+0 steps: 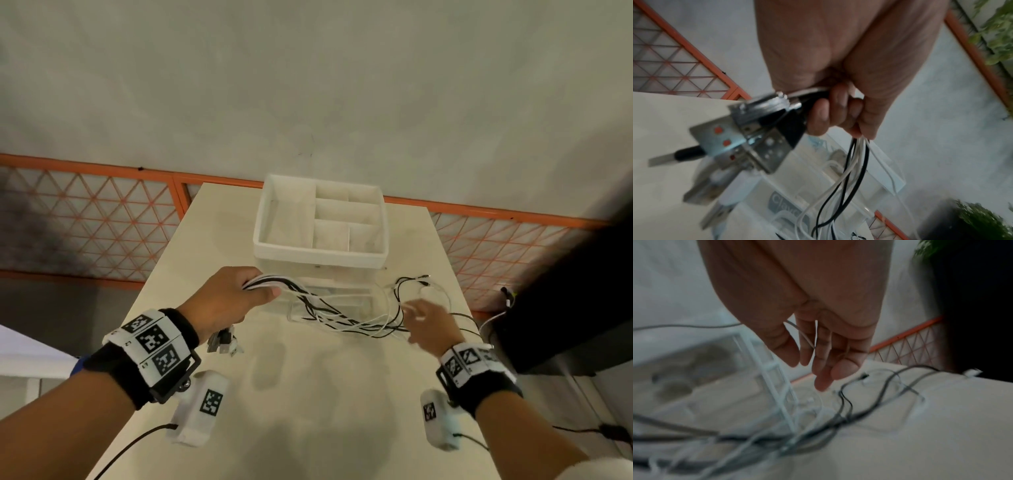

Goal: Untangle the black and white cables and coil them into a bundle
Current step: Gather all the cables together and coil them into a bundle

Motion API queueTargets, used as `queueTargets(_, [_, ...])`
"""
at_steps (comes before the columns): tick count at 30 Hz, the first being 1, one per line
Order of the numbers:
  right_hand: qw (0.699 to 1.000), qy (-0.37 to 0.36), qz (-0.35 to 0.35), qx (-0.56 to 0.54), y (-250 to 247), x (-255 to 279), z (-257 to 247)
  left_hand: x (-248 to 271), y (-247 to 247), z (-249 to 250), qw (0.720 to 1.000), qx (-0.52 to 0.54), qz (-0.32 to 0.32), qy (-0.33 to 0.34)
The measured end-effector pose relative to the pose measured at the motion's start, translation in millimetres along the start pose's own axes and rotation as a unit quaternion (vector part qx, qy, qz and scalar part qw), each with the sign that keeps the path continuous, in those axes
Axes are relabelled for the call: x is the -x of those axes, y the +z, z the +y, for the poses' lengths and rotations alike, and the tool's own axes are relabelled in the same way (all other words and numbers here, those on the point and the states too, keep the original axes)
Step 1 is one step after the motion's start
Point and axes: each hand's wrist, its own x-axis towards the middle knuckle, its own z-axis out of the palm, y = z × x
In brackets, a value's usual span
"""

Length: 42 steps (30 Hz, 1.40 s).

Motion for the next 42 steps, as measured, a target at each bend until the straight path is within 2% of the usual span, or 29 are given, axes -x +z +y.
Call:
queueTargets(2, [0.994,0.005,-0.08,0.071,20.6,9.3,5.3,1.3,3.4,-4.0,1.0,-0.026,-0.01,0.014])
queueTargets(4, [0.99,-0.027,-0.088,0.107,27.6,22.0,-9.0,2.2,7.6,-4.8,0.997,-0.07,-0.015,0.029])
queueTargets(6, [0.992,-0.102,-0.053,0.055,24.8,37.7,-39.5,3.6,12.5,-3.3,0.992,-0.115,-0.032,0.039])
queueTargets(8, [0.979,-0.199,-0.03,-0.031,20.8,58.3,-80.2,4.6,18.6,-1.4,0.987,-0.141,-0.06,0.05])
queueTargets(11, [0.934,-0.347,-0.084,-0.018,32.2,79.6,-124.4,8.5,31.6,5.0,0.984,-0.124,-0.105,0.079])
queueTargets(13, [0.919,-0.375,-0.117,-0.017,46.5,83.3,-135.2,12.7,38.9,7.9,0.986,-0.075,-0.118,0.093])
queueTargets(16, [0.931,-0.349,-0.077,-0.078,45.4,81.6,-138.9,20.6,39.0,0.7,0.99,-0.008,-0.114,0.088])
queueTargets(18, [0.942,-0.3,-0.051,-0.139,37.4,79.7,-137.2,23.7,33.3,-10.6,0.99,0.037,-0.112,0.078])
queueTargets(20, [0.946,-0.252,-0.034,-0.2,30.6,76.7,-133.7,24.2,29.0,-19.7,0.991,0.033,-0.11,0.07])
queueTargets(21, [0.95,-0.239,-0.029,-0.2,28.8,75.3,-132.1,24.5,28.1,-20.9,0.991,0.014,-0.111,0.069])
queueTargets(23, [0.958,-0.253,-0.051,-0.122,26.5,77.4,-131.5,23.7,28.5,-19.9,0.99,-0.034,-0.111,0.074])
queueTargets(25, [0.948,-0.302,-0.101,-0.034,26.7,84.4,-137.1,21.8,30.3,-12.3,0.984,-0.098,-0.116,0.096])
queueTargets(28, [0.928,-0.342,-0.144,-0.022,27.9,90.7,-150.6,17.0,31.9,4.0,0.973,-0.143,-0.145,0.112])
queueTargets(31, [0.938,-0.299,-0.133,-0.113,19.1,89.1,-153.2,14.1,23.6,10.1,0.987,0.0,-0.136,0.088])
queueTargets(33, [0.932,-0.274,-0.136,-0.197,9.7,87.3,-148.2,14.5,18.2,5.0,0.981,0.135,-0.128,0.063])
queueTargets(35, [0.913,-0.264,-0.168,-0.262,1.8,92.0,-146.5,15.1,18.1,-2.2,0.958,0.251,-0.139,0.009])
queueTargets(37, [0.898,-0.268,-0.188,-0.293,-3.0,97.2,-147.3,14.8,21.9,-2.9,0.922,0.351,-0.159,-0.047])
queueTargets(39, [0.9,-0.281,-0.183,-0.279,-2.6,97.8,-146.9,14.8,25.6,3.5,0.899,0.405,-0.152,-0.075])
queueTargets(42, [0.922,-0.298,-0.149,-0.195,1.2,96.6,-143.6,11.8,27.6,13.6,0.916,0.377,-0.111,-0.078])
